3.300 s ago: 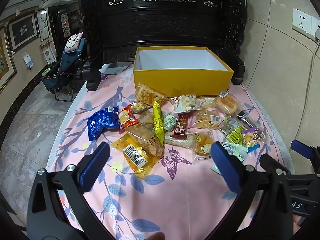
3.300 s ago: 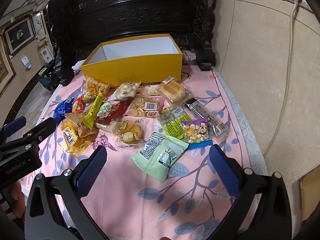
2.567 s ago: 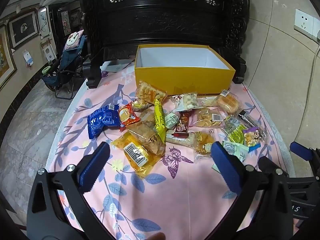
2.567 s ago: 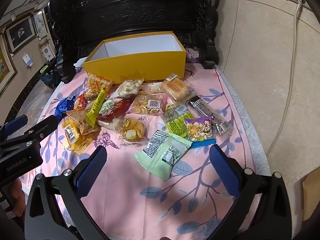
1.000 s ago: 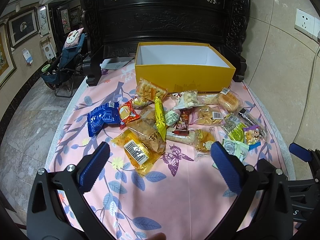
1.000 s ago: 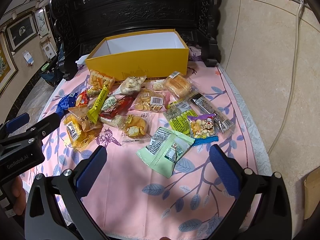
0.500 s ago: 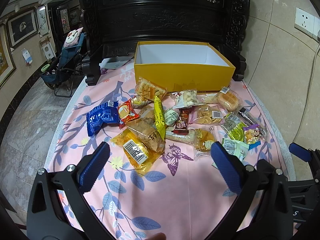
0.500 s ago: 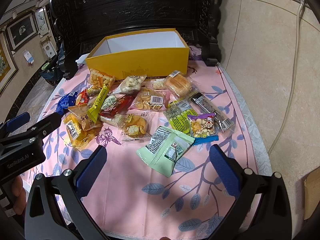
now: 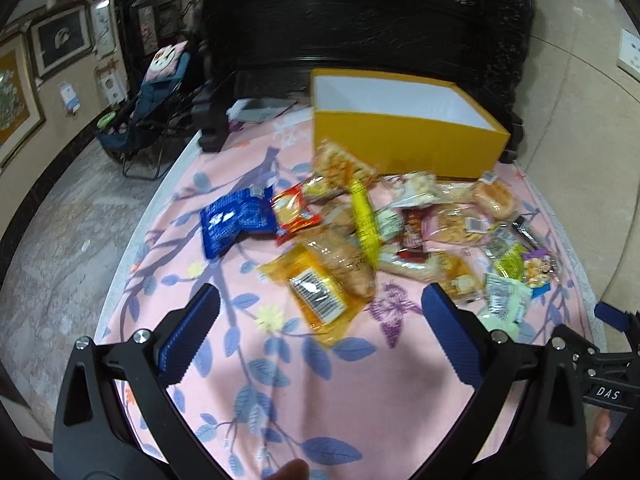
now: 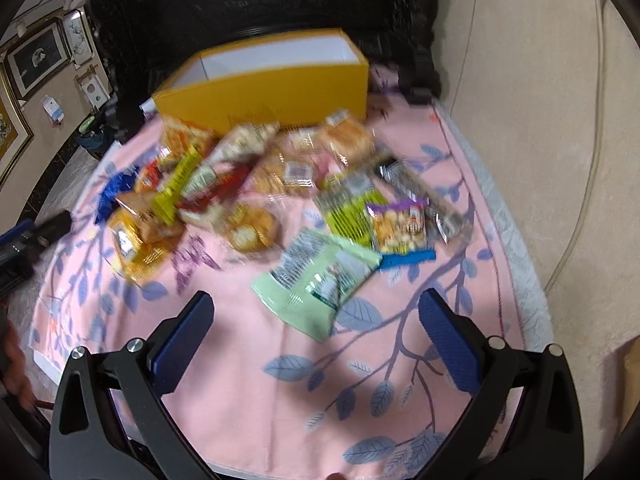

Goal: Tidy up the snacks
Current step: 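Grasp the green chip bag with the right gripper while the left grasps the yellow barcode bag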

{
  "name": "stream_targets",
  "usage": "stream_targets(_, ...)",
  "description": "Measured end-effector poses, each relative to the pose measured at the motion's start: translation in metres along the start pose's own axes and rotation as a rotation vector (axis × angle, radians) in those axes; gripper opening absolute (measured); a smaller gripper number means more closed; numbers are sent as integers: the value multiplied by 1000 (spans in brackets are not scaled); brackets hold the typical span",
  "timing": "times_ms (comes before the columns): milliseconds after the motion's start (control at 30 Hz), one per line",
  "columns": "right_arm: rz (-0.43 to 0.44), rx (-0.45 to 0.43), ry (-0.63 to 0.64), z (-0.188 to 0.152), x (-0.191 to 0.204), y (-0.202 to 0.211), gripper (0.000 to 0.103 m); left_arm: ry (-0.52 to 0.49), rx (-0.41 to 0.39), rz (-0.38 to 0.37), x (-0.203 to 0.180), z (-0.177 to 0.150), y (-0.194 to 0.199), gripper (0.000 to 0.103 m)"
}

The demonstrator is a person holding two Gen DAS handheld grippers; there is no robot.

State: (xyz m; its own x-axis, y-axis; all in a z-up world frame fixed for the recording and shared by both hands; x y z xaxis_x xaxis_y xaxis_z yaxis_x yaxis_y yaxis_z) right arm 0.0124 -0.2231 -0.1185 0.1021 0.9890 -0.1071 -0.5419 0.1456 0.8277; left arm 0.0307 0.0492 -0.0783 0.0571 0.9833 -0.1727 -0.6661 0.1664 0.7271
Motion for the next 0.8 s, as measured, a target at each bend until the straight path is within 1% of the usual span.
stream_targets(100,24,64,23,-15,3,-21,102,69,20,29,31,-11,-6,101)
stream_targets(200,53,117,12,-21,8,-38,102,125,49,50,55,-24,-15,101)
stream_targets(300,77,160,-17,-18,17,-58,102,161,67,58,70,-32,-21,101)
stream_targets(400,100,208,-63,-13,22,-81,102,159,53,51,71,-31,-20,101)
stream_targets(467,76,144,-91,-1,23,-81,102,137,35,46,68,-29,-17,101)
stream_targets(533,75,146,-118,4,24,-87,102,121,35,38,65,-27,-19,101)
stream_targets(567,59,119,-136,8,24,-88,102,118,41,30,62,-26,-22,101)
stream_targets(667,16,76,-125,12,25,-89,102,122,62,6,55,-27,-33,101)
stream_targets(700,-14,53,-111,12,24,-87,95,121,70,-1,51,-27,-39,101)
stream_targets(733,-67,29,-91,10,24,-87,86,116,82,-7,47,-26,-47,101)
stream_targets(767,-99,10,-72,9,23,-84,72,112,93,-5,45,-26,-54,101)
stream_targets(800,-82,-1,-69,6,19,-81,70,110,107,-3,42,-26,-62,101)
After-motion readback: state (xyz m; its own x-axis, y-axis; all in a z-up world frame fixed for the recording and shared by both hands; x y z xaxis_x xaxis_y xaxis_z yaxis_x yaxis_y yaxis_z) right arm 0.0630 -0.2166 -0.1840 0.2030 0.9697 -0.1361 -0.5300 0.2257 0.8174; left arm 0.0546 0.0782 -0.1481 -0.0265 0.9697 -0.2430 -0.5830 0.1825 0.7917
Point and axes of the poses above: each gripper's, at about its wrist camera, not at the fingertips, and y roughly against the way its jaws point, x to its left, z to its top, the point moved 5 cm from there along -y, roughly the way its jaws point, and after that the axes turned 12 degrees about -z, right-handed, at the moved point
